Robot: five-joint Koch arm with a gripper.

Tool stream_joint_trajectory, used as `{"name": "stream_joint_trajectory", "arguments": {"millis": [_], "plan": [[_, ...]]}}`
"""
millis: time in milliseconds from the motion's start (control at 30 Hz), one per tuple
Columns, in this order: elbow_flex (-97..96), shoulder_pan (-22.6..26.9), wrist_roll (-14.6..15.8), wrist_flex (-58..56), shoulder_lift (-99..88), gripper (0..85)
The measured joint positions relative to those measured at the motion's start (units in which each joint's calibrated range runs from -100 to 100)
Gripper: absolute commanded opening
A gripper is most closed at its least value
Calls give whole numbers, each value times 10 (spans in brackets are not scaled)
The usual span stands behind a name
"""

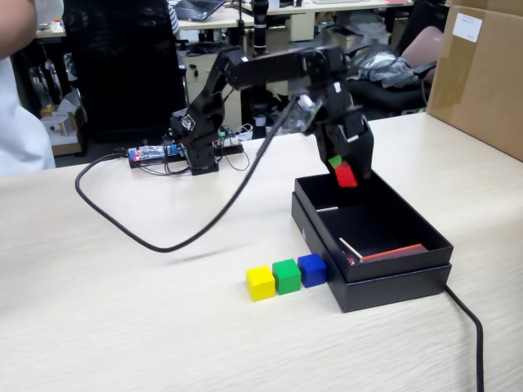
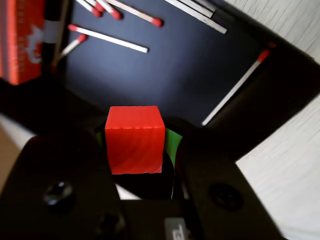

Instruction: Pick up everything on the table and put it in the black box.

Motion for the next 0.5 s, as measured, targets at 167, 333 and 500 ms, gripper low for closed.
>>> {"name": "stream_joint_trajectory", "arguments": {"millis": [167,333,500], "plan": [[75,6,2,-14,132,124],[90,6,2,-24,201,274],[89,6,4,-31,171,418]]}}
